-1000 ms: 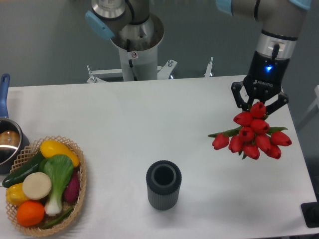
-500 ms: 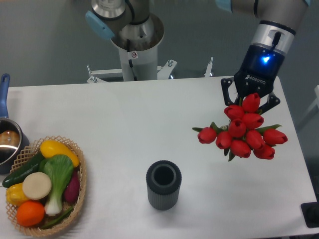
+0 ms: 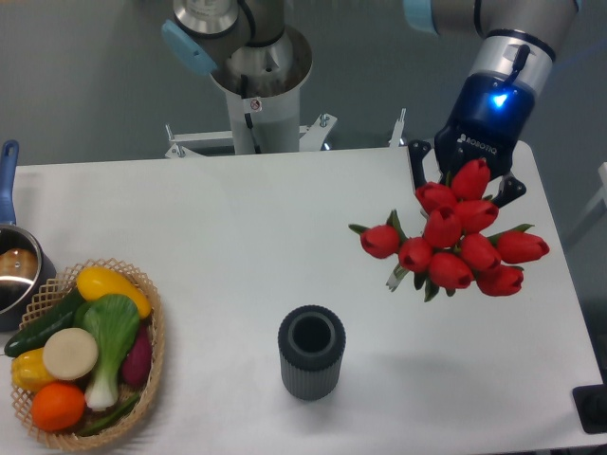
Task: Insert the flowers into the vase
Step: 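Lift the red tulip bunch with the gripper and swing it toward the vase, then lower the tulip stems into the dark grey vase opening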
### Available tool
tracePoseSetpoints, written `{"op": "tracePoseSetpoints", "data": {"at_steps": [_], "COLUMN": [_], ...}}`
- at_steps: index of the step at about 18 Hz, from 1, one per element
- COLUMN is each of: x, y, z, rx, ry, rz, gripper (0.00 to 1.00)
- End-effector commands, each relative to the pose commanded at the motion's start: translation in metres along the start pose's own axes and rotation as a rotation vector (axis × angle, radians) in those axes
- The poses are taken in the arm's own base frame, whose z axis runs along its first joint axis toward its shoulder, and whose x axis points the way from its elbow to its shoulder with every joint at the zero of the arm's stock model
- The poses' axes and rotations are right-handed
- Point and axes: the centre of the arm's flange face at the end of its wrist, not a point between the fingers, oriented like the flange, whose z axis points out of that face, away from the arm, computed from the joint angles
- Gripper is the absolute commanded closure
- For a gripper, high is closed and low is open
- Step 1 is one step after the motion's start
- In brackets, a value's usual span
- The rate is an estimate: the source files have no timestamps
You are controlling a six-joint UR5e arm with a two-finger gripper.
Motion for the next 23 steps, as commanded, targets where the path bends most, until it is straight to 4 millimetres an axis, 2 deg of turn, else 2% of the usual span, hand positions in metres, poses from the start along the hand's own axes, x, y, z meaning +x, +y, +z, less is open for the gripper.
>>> {"op": "tracePoseSetpoints", "data": {"at_steps": [4,6,9,12,13,19,23], "x": [0.011,0.004,0.002,-0.001,-0.001,0.008,0.013], "y": [-0.018,-0.019,-0.029,-0.023,-0.021,-0.009,-0.006], "z": [0.011,0.036,0.056,0.063,0.071,0.094,0.095], "rx": [0.034,0.029,0.028,0.026,0.023,0.007,0.0], "ry": [0.038,0.074,0.101,0.108,0.118,0.156,0.158], "rz": [0.04,0.04,0.02,0.017,0.018,-0.004,-0.011], "gripper": [0.92,0.91,0.89,0.89,0.89,0.89,0.89]}}
